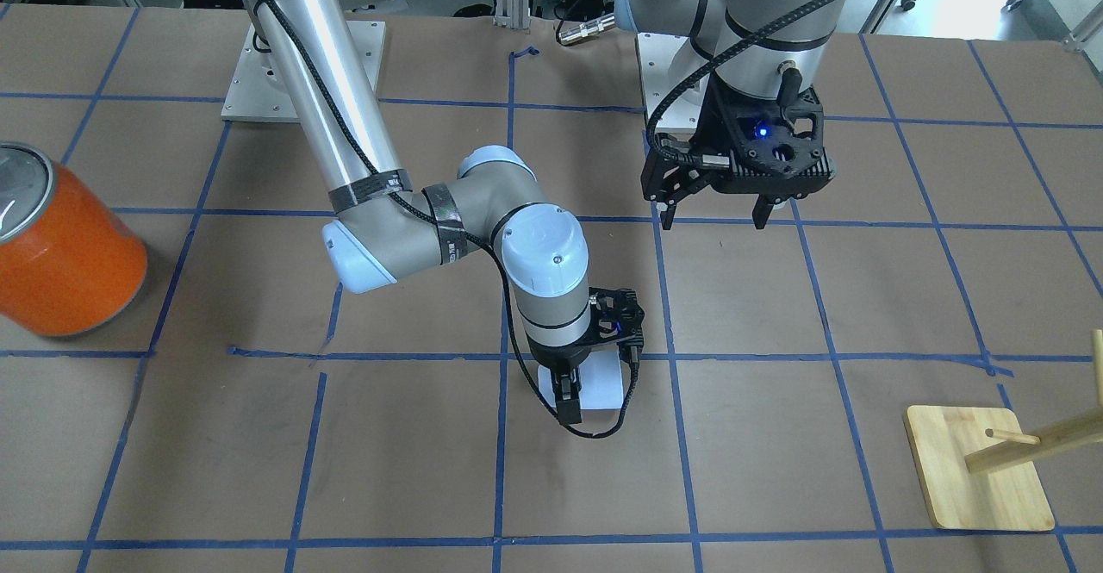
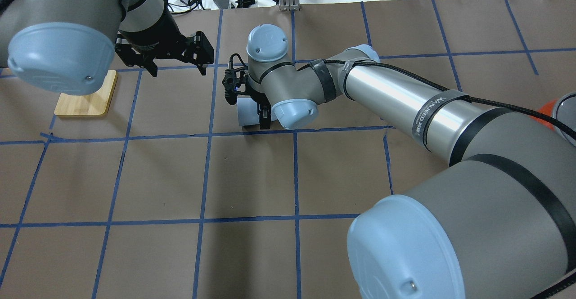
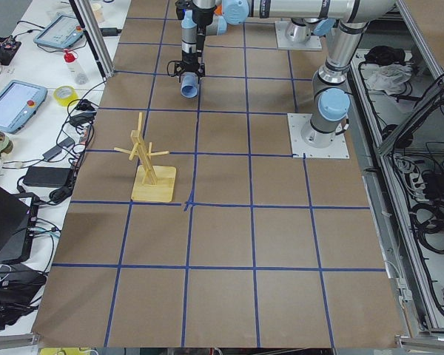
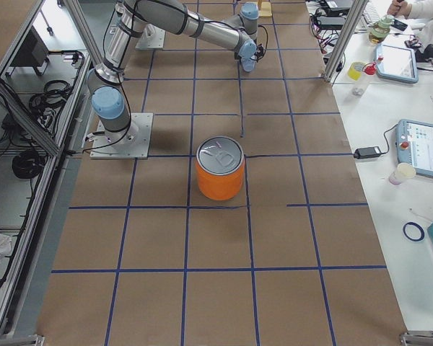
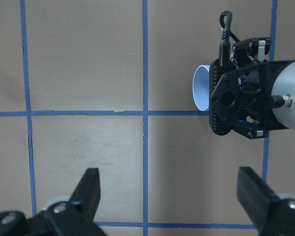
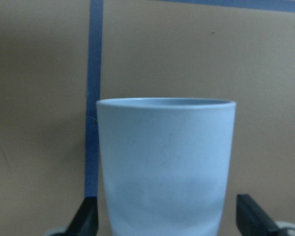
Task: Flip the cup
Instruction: 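Release the cup on its side and raise the right gripper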
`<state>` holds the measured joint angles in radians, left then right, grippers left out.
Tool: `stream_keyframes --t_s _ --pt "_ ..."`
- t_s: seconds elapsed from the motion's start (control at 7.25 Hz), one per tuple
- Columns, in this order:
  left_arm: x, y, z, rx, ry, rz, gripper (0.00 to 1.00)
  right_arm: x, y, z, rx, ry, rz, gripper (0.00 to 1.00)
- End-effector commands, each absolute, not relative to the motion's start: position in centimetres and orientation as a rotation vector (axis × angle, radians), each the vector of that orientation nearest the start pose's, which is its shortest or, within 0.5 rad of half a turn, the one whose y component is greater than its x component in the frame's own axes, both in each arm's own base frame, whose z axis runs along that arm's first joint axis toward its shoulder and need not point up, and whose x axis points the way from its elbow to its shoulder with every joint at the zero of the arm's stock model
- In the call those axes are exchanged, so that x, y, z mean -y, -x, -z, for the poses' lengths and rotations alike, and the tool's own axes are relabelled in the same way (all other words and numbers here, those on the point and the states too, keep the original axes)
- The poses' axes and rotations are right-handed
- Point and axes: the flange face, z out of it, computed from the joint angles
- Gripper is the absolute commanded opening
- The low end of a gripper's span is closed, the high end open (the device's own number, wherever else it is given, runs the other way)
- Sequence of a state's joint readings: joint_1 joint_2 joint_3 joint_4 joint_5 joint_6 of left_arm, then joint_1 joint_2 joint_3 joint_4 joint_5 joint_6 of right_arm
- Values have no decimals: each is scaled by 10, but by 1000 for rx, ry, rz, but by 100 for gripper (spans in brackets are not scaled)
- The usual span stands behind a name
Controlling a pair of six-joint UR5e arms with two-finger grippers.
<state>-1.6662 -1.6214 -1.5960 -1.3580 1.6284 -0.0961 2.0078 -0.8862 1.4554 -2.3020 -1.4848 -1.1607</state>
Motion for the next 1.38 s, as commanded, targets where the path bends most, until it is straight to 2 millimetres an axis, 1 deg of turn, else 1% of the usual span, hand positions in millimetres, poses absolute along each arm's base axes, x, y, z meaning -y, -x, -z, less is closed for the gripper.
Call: stream_keyframes --t_s 0.0,0.14,0.28,0.41,0.55,0.69,0.83,0.97,1.1,1.24 --pt "511 175 -470 -3087 -51 212 100 584 -422 -211 -2289 2173 204 100" --pt "512 172 -470 -3076 -179 208 100 593 -402 -230 -2334 2150 193 100" --pt "515 164 -471 -3067 -262 209 100 599 -377 -272 -2422 2149 239 100" --pt "519 151 -470 -3081 -223 207 100 619 -327 -294 -2517 2068 246 100" --pt "525 137 -466 -3106 -192 194 100 638 -264 -307 -2608 1932 188 100" --pt "538 123 -454 -3197 -144 175 100 646 -203 -323 -2723 1748 141 100" --pt "547 113 -443 -3262 -125 157 100 641 -168 -338 -2847 1491 70 100" --pt "558 102 -427 -3296 -151 120 100 626 -150 -364 -2938 1281 24 100" --pt "573 89 -403 -3351 -143 69 100 604 -131 -393 -3033 1018 -48 100" --pt "587 80 -373 -3397 -104 -9 100 589 -109 -421 -3085 849 -47 100"
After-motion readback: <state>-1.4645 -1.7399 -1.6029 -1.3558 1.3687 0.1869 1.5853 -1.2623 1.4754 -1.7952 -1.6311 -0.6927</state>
